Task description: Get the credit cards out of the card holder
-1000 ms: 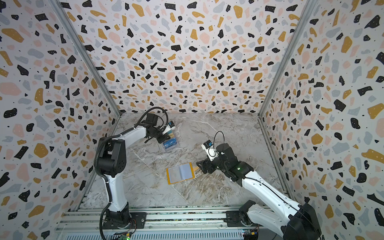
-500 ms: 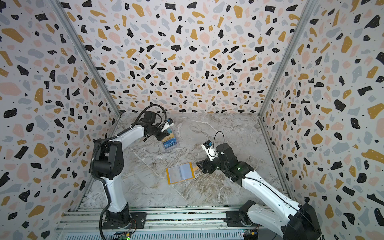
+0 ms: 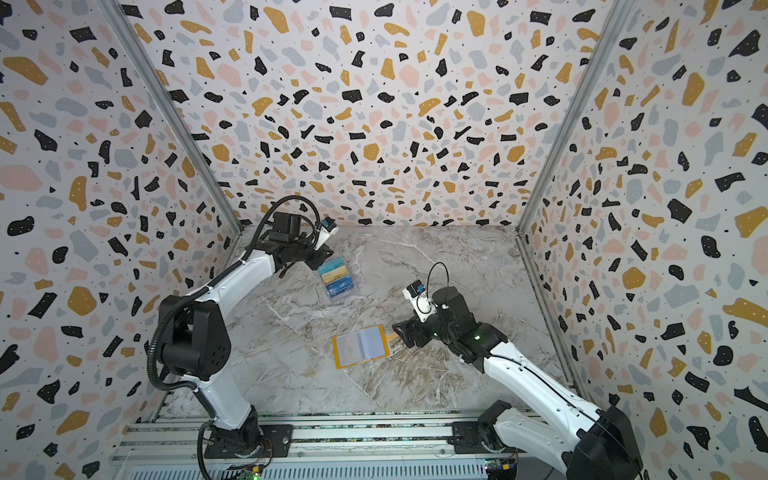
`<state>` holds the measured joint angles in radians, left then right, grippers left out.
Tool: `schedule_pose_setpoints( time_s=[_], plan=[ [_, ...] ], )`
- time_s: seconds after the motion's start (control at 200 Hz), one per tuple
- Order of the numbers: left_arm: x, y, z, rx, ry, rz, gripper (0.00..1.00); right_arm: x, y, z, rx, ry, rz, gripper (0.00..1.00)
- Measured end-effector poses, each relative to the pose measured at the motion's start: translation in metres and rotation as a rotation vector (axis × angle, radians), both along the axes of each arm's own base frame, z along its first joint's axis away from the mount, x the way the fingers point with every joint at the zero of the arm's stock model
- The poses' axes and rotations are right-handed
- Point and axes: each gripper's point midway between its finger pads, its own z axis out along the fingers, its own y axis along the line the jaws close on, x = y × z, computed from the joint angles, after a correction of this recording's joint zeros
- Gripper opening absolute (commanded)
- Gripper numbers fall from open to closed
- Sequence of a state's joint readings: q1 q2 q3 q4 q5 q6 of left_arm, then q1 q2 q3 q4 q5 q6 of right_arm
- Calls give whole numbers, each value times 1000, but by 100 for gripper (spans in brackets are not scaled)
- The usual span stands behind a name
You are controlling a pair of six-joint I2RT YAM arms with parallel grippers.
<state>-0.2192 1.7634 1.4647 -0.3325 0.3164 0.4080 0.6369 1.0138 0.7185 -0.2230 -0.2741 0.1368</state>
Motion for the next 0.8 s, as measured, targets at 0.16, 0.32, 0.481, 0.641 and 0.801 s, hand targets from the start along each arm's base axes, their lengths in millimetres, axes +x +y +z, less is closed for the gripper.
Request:
schedule_pose_setpoints(
  time_s=[0.16,0.32,0.481,0.641,0.801],
  plan=[
    [-20,5,13,-107,39,99,30,0,1,0,12,2,-9,81],
    [-60,11,3,-220,116,186,30,-3,0,-7,9,22,-17,82],
    [-101,10,-13,-329,223,250,28,-2,4,-12,9,33,-14,81],
    [-136,-9,-26,-370,298,255,28,3,9,-19,8,51,-22,82],
    [-176,-35,-40,-394,353,217,28,5,15,-29,-4,75,-31,81]
  ],
)
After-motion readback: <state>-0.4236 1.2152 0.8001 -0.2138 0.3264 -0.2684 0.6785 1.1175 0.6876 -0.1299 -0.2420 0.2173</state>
